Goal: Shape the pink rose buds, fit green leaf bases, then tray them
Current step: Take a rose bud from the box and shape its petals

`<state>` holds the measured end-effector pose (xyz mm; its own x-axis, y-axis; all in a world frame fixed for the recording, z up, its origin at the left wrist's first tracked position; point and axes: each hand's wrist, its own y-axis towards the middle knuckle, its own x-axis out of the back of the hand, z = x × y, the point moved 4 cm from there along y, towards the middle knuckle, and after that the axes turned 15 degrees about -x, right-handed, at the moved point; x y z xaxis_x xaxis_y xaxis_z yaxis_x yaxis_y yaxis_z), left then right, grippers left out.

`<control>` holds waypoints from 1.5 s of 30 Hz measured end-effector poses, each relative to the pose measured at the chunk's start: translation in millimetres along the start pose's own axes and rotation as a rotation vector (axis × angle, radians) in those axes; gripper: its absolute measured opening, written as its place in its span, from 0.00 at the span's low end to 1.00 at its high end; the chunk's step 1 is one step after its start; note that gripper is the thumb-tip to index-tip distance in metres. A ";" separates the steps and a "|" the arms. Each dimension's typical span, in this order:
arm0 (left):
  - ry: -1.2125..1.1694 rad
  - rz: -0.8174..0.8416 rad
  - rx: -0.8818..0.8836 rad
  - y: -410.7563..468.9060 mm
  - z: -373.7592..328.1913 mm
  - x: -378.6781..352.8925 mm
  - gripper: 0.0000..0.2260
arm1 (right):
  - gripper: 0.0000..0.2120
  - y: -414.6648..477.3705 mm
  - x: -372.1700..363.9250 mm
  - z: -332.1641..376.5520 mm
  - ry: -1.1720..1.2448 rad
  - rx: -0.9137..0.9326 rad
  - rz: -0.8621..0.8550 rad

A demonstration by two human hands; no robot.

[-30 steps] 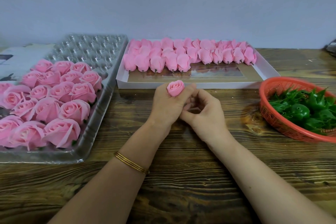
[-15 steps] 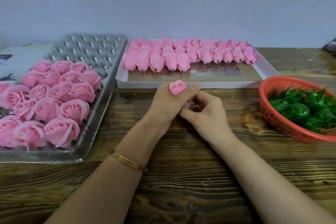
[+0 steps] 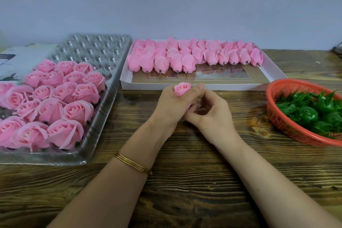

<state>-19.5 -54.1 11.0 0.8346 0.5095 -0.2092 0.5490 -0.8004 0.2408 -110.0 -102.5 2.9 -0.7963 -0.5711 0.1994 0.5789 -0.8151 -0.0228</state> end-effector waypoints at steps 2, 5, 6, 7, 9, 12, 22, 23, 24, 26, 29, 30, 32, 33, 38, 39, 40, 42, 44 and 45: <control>0.012 0.002 0.006 -1.0 -0.1 0.2 0.08 | 0.12 -0.6 0.4 -0.5 -0.066 0.021 -0.053; 0.034 0.013 0.019 -0.7 0.4 1.3 0.10 | 0.12 -1.4 2.0 -1.2 -0.090 0.019 -0.079; 0.039 0.018 0.020 -0.2 0.7 1.6 0.11 | 0.11 -1.4 2.4 -1.0 -0.092 0.018 -0.081; 0.037 0.028 0.018 0.5 1.1 1.9 0.11 | 0.10 -1.5 2.9 -0.3 -0.091 0.016 -0.078; 0.008 0.056 0.019 1.7 1.5 2.1 0.10 | 0.08 -1.9 3.4 1.5 -0.061 0.012 -0.047; -0.040 0.102 0.015 2.7 0.5 2.4 0.10 | 0.07 -1.1 4.4 3.2 0.006 0.000 0.059; -0.027 0.058 -0.002 2.7 0.6 1.8 0.08 | 0.09 0.1 -0.8 1.8 0.127 -0.067 0.160; -0.017 0.052 -0.009 2.2 1.0 1.2 0.10 | 0.12 -0.1 -1.4 1.9 0.111 -0.058 0.132; -0.014 0.047 -0.013 1.8 1.3 0.8 0.10 | 0.13 -0.2 -1.8 1.9 0.093 -0.050 0.101; -0.005 0.053 -0.022 1.3 1.4 0.5 0.08 | 0.16 -0.5 -1.6 2.0 0.067 -0.036 0.053; 0.000 0.084 -0.029 1.4 1.4 0.4 0.07 | 0.17 -1.5 -0.9 3.1 0.074 -0.029 0.044; -0.006 0.087 -0.027 1.9 1.9 0.4 0.07 | 0.17 -1.6 -1.0 3.4 0.089 -0.035 0.058; 0.001 0.097 -0.022 3.0 2.8 0.7 0.08 | 0.18 -1.2 -1.1 2.7 0.124 -0.062 0.097; 0.015 0.108 -0.020 3.5 3.1 0.8 0.08 | 0.17 -1.0 -0.9 2.0 0.146 -0.078 0.123; 0.037 0.159 -0.021 2.5 2.3 0.9 0.06 | 0.17 -0.1 0.3 -1.3 0.287 -0.179 0.225; 0.041 0.158 -0.026 2.1 2.3 1.2 0.06 | 0.17 0.6 0.8 -1.9 0.315 -0.197 0.235; 0.046 0.153 -0.028 1.8 2.5 1.6 0.05 | 0.18 1.1 1.4 -2.0 0.333 -0.208 0.248; 0.056 0.121 -0.034 2.2 2.8 2.8 0.04 | 0.19 2.5 4.3 -2.1 0.322 -0.222 0.235; 0.069 0.068 -0.048 3.5 2.6 4.8 0.04 | 0.16 4.7 11.2 -2.4 0.301 -0.234 0.120; 0.079 0.047 -0.052 4.6 2.5 6.2 0.05 | 0.11 5.8 15.4 -2.6 0.304 -0.237 0.040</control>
<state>-11.9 -55.5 8.4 0.8591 0.4970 -0.1219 0.5093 -0.8072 0.2983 -119.3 -116.3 3.4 -0.8099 -0.5771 -0.1047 0.5826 -0.7709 -0.2575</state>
